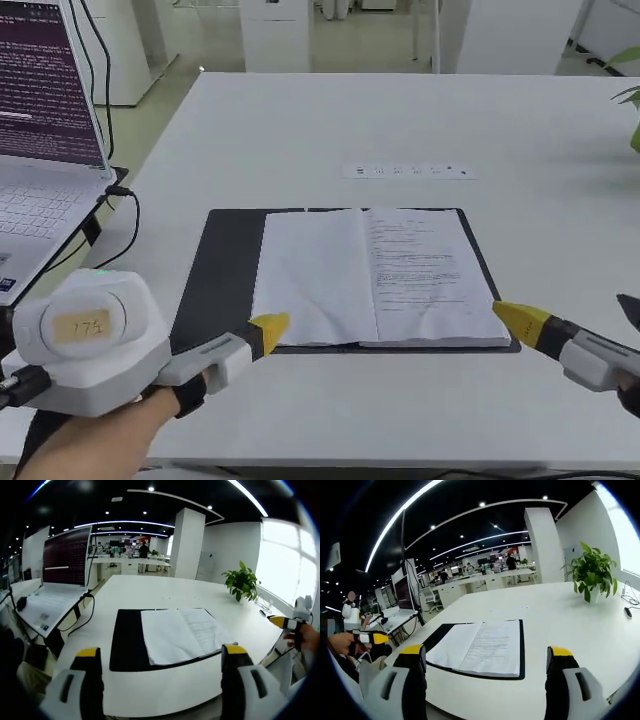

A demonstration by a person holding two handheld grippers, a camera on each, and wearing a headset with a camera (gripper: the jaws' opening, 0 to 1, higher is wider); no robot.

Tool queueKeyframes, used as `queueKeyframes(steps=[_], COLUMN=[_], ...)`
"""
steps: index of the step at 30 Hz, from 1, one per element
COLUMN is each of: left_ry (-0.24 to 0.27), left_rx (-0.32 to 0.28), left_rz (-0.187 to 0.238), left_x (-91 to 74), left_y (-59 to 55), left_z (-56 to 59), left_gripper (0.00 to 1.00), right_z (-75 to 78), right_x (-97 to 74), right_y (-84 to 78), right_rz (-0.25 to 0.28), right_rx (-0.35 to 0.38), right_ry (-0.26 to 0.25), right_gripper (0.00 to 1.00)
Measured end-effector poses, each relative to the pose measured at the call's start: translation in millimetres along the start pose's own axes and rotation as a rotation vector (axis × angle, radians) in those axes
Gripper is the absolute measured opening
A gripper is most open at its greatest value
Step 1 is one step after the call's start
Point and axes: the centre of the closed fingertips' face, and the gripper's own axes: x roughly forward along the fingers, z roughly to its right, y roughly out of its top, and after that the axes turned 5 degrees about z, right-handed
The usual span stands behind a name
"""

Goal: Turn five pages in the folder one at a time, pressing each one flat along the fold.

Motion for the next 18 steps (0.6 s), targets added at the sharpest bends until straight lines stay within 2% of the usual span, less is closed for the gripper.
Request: queueKeyframes(steps=[8, 14, 16, 18], left_ry=[-0.017, -0.05, -0.068, -0.083], left_rx=[0.03, 0.067, 0.079, 0.091], left_rz=[0.004, -0.015, -0.029, -0.017], left_x=[12.0, 29.9, 36.1, 46.9], left_y=[5.4, 2.2, 0.4, 0.6], left_z=[12.3, 30.6, 39.9, 48.3], left_gripper=[0.99, 0.99, 0.91, 0.91], right_z=[4.6, 8.3, 9.9, 13.6], right_x=[-1.4, -3.5, -4.4, -5.3], right_y=[-4.9, -5.7, -6.8, -7.8], right_rz=[-0.013, -0.011, -0.012, -0.008], right_rx=[0.01, 0.016, 0.021, 0.03], right_ry=[0.004, 0.003, 0.003, 0.001], right_gripper=[0.97, 0.96, 0.96, 0.96])
